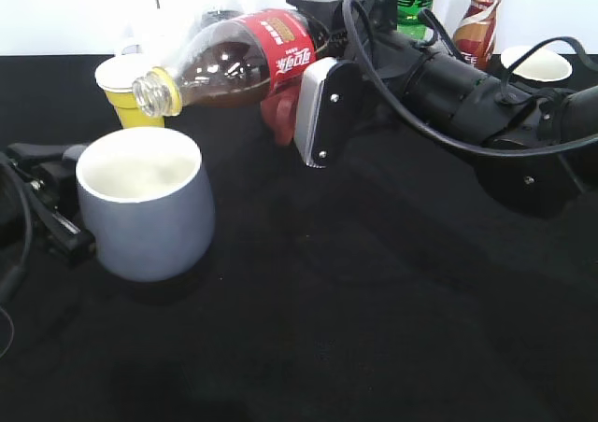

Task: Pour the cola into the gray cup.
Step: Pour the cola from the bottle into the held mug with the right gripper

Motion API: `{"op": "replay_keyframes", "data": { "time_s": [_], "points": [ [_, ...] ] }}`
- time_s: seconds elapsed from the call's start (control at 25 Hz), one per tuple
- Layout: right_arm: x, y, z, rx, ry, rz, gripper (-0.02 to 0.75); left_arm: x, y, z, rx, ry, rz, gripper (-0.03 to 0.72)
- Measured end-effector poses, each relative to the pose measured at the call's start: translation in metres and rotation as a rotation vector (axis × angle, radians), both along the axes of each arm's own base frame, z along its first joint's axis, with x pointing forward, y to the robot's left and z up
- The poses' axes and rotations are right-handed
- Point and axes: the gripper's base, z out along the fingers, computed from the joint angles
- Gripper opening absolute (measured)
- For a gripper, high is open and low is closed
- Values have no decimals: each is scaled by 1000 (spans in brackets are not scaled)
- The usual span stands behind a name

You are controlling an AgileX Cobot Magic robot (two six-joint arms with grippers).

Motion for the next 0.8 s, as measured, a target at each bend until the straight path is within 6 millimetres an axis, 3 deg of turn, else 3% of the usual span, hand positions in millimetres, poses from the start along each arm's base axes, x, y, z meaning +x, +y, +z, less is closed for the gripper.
{"op": "replay_keyframes", "data": {
  "time_s": [0.8],
  "points": [
    [0, 0, 1, -62, -72, -10, 370, 0, 0, 1, -8, -12, -2, 57]
  ]
}}
